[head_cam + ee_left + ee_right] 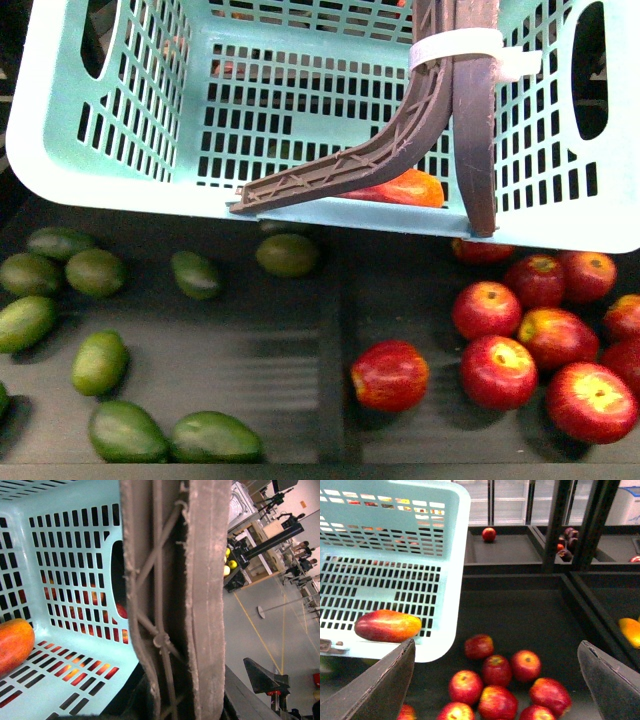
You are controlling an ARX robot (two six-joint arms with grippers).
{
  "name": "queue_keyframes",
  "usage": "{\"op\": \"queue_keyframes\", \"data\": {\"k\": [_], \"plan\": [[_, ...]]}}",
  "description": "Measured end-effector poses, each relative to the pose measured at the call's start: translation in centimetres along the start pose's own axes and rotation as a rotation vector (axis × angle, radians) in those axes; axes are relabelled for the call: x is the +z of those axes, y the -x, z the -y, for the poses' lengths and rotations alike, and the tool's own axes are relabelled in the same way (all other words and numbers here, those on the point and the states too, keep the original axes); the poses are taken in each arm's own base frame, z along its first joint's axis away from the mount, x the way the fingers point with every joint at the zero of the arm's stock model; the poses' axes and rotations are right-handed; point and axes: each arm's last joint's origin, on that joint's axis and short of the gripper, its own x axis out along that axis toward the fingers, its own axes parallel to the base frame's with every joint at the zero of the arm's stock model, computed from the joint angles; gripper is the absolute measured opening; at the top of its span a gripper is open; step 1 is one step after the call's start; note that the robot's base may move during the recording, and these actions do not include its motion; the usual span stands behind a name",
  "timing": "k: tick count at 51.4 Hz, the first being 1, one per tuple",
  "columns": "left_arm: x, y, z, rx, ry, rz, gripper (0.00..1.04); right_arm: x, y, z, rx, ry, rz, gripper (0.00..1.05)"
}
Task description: Pick mango and avocado into basket
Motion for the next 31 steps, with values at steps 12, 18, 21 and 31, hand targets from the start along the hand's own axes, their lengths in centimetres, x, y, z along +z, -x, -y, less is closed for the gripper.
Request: {"op": "queue_keyframes", "data": {"k": [12,18,21,31], "plan": [[0.03,0.03,-0.02,0.0,-0.001,0.001,0.17,0.0,0.0,0.0,0.002,0.0,0.0,0.96],[0.02,0.03,-0.02,-0.003,0.0,-0.001,0.17,0.0,0.0,-0.01,0.002,0.0,0.0,0.96],[0.03,0.03,-0.03,0.001,-0.001,0.001,0.17,0.0,0.0,0.0,0.001,0.0,0.0,0.96],[0.03,0.03,-0.03,0.002,-0.001,0.002,0.17,0.0,0.0,0.0,0.001,0.0,0.0,0.96]]}}
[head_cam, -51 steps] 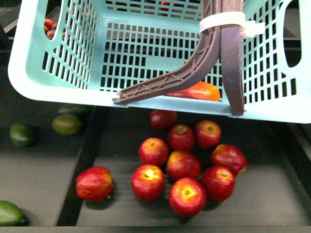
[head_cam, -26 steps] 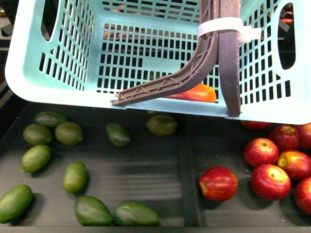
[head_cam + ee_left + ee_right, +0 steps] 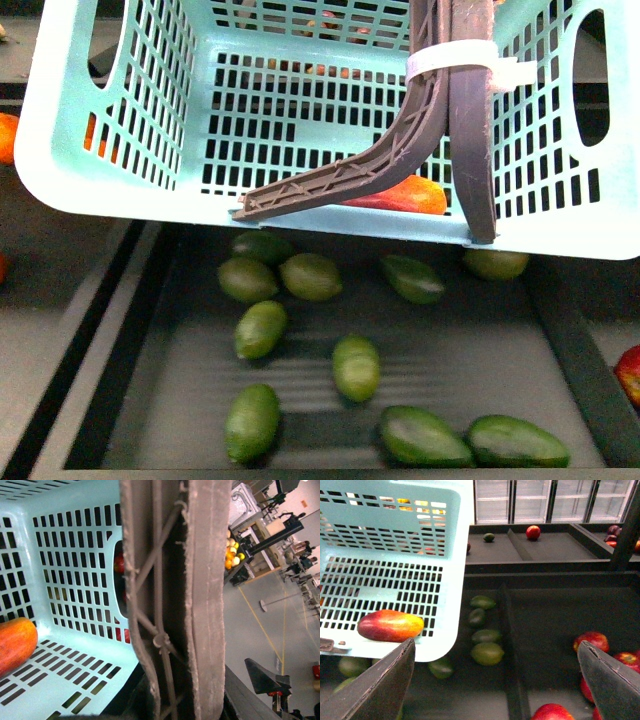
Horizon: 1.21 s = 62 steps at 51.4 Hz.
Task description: Pick mango and avocado into basket
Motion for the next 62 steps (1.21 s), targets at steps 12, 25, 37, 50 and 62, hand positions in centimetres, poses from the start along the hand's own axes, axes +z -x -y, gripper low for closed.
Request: {"op": "queue_keyframes", "data": {"k": [12,25,37,50,62], "plan": [[0.0,0.0,0.0,-0.001,0.0,-0.001,0.17,0.0,0.0,0.0,-0.001,0.0,0.0,0.96],[0.3,0.5,-0.6,0.021,0.009,0.018,0.17,0.0,0.0,0.0,0.005,0.0,0.0,0.96],[0.3,0.4,-0.5,0.03,-0.001,0.02,0.17,0.0,0.0,0.0,0.001,0.0,0.0,0.96],[-0.1,-0.2,0.3,-0.024,-0.004,-0.013,0.17,-0.6,-1.6,2.1,-0.102,-0.107,-0.35,0.96],[0.1,0.1,-0.1,0.009,0.0,0.006,0.17,-2.8,-6.5,5.9,0.017,0.015,-0.716,0.96]]}}
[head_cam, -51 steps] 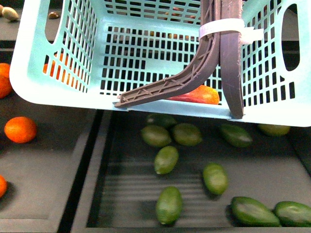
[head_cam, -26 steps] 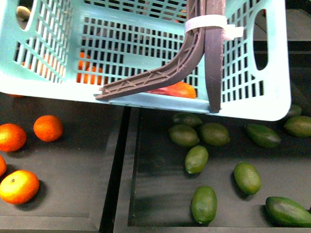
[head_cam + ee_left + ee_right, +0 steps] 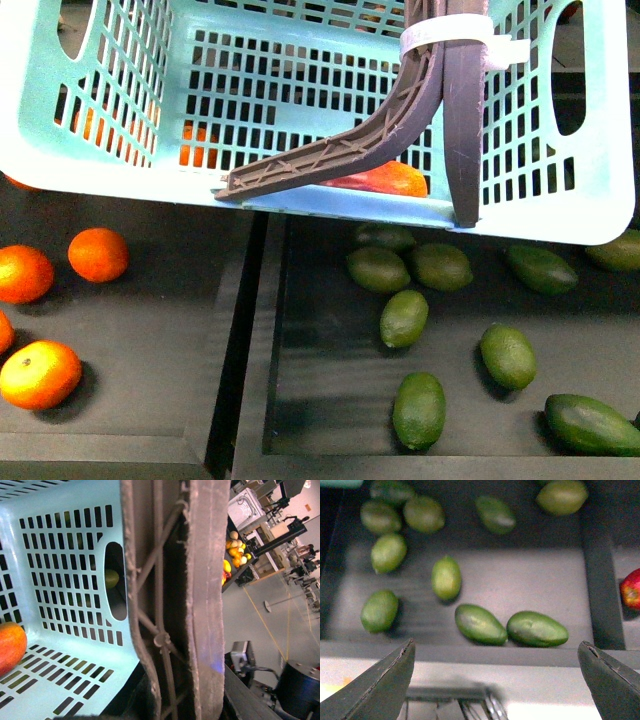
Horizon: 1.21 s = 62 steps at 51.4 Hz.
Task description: Pick mango and avocado into basket
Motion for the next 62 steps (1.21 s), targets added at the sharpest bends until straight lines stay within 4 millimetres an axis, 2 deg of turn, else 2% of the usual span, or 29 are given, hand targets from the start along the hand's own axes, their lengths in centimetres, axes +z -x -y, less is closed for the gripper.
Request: {"op": "queue_keyframes", "data": {"k": [2,6,13,26,33,49,62], "plan": [[0.0,0.0,0.0,0.002,0.0,0.001,0.17,-0.8,-1.7,0.0,0.036,0.068,-0.08,0.96],[0.0,0.0,0.0,-0.002,0.0,-0.001,0.17,-1.7,-3.7,-0.2,0.069,0.157,-0.142,0.96],[0.0,0.0,0.1,-0.013,0.0,-0.007,0.17,-3.6,-8.4,-2.2,0.143,0.347,-0.18,0.96],[-0.1,-0.1,0.1,-0.006,-0.001,-0.004,0.17,-5.2,-15.6,-4.4,0.155,0.41,-0.221,0.96],[-0.1,-0.1,0.1,-0.007,-0.001,-0.004,0.17,-5.9,-18.9,-5.4,0.172,0.418,-0.235,0.96],[-0.1,-0.1,0.1,-0.011,-0.001,-0.007,0.17,-5.9,-23.7,-5.4,0.128,0.396,-0.234,0.96],[-0.1,-0.1,0.1,-0.009,-0.001,-0.006,0.17,-5.2,-26.3,-6.2,0.131,0.401,-0.219,0.96]]}}
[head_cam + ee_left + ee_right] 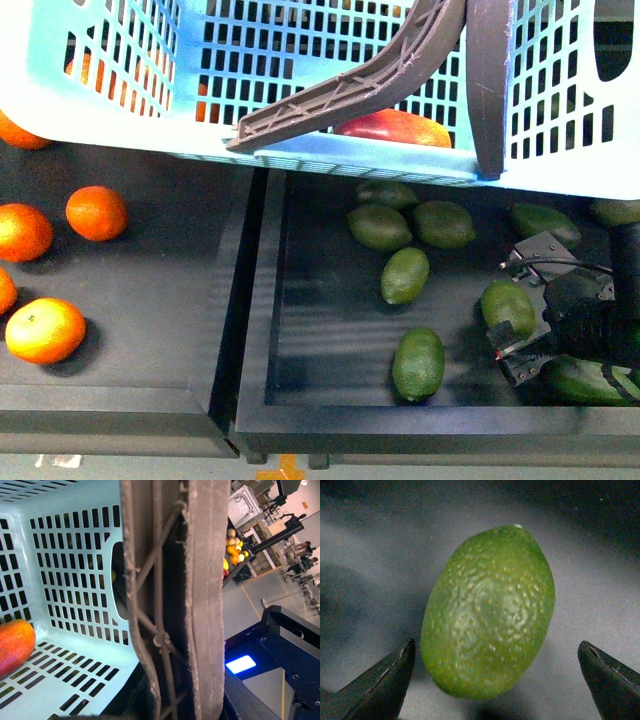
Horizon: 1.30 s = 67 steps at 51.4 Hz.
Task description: Pick mango and avocado into basket
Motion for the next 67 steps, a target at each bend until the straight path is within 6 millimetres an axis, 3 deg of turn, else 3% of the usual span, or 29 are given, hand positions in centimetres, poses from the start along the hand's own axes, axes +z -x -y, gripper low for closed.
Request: {"op": "queue_keyframes", "data": {"k": [11,26,38,48,52,59,67], "plan": [[0.0,0.0,0.0,-0.001,0.0,-0.001,0.17,0.7,-1.5,-0.5,-0.014,0.001,0.001,0.96],[0.0,0.0,0.0,0.0,0.0,0.0,0.17,0.9,-1.4,-0.7,-0.013,-0.015,-0.005,0.58],[0.0,0.0,0.0,-0.001,0.0,0.0,0.17,1.4,0.4,0.9,-0.061,-0.059,0.031,0.53],[0.0,0.0,0.0,-0.001,0.0,-0.001,0.17,1.8,4.9,5.5,-0.26,-0.145,0.066,0.53],[0.0,0.0,0.0,0.0,0.0,0.0,0.17,2.3,8.0,8.2,-0.347,-0.202,0.107,0.53],[0.0,0.0,0.0,0.0,0.0,0.0,0.17,3.8,12.8,11.3,-0.433,-0.273,0.224,0.53],[0.0,0.0,0.0,0.0,0.0,0.0,0.17,7.1,19.7,12.0,-0.416,-0.32,0.414,0.53]]}}
